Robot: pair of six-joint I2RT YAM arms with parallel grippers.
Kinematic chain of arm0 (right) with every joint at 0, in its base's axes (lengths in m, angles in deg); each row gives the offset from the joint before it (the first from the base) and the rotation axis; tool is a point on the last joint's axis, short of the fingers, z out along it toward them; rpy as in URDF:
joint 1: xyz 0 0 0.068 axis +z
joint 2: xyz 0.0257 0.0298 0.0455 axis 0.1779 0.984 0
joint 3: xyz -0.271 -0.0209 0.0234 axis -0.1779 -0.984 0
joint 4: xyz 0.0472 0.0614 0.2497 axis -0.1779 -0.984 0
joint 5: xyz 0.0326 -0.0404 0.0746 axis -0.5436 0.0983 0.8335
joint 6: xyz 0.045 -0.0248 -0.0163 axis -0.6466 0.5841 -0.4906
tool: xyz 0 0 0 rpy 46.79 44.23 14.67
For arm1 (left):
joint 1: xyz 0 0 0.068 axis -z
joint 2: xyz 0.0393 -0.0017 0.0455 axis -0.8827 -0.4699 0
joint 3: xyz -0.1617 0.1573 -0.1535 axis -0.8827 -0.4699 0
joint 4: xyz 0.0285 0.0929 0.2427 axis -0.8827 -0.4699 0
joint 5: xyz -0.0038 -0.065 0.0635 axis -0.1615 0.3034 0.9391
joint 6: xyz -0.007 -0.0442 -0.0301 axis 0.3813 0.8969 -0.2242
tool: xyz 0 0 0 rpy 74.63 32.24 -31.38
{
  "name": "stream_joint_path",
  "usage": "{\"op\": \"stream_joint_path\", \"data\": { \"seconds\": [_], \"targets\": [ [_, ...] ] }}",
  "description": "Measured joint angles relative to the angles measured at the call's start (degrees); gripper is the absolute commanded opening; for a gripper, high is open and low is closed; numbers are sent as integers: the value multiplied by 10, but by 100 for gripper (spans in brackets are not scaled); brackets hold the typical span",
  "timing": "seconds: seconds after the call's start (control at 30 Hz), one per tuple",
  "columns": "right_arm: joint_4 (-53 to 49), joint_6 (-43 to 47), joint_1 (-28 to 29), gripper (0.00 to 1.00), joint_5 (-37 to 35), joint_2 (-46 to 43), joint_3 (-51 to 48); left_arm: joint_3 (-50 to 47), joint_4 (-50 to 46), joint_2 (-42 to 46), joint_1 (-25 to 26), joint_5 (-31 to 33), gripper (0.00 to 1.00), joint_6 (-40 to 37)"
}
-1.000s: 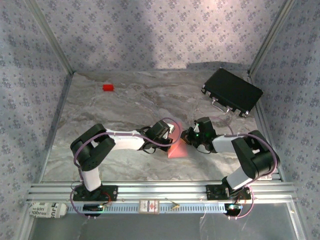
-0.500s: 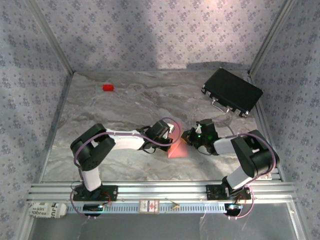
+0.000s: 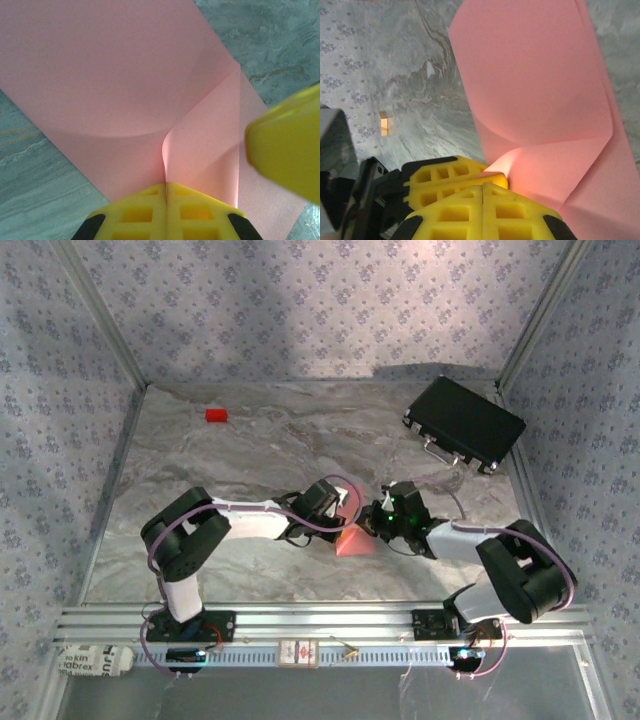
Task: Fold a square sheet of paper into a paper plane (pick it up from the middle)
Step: Fold the triangle a second time at the center of the table.
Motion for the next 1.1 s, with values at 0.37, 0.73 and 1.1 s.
{"op": "stream_joint_path", "data": {
  "seconds": [0.37, 0.73, 1.1],
  "targets": [
    [36, -14, 14, 0, 4, 82, 0, 4, -5, -1, -1, -1, 2, 0],
    [66, -14, 15, 0, 2, 86, -11, 11, -24, 0, -9, -7, 18, 7],
    [65, -14, 15, 0, 1, 86, -11, 13, -82, 75, -34, -17, 23, 56]
  ]
}}
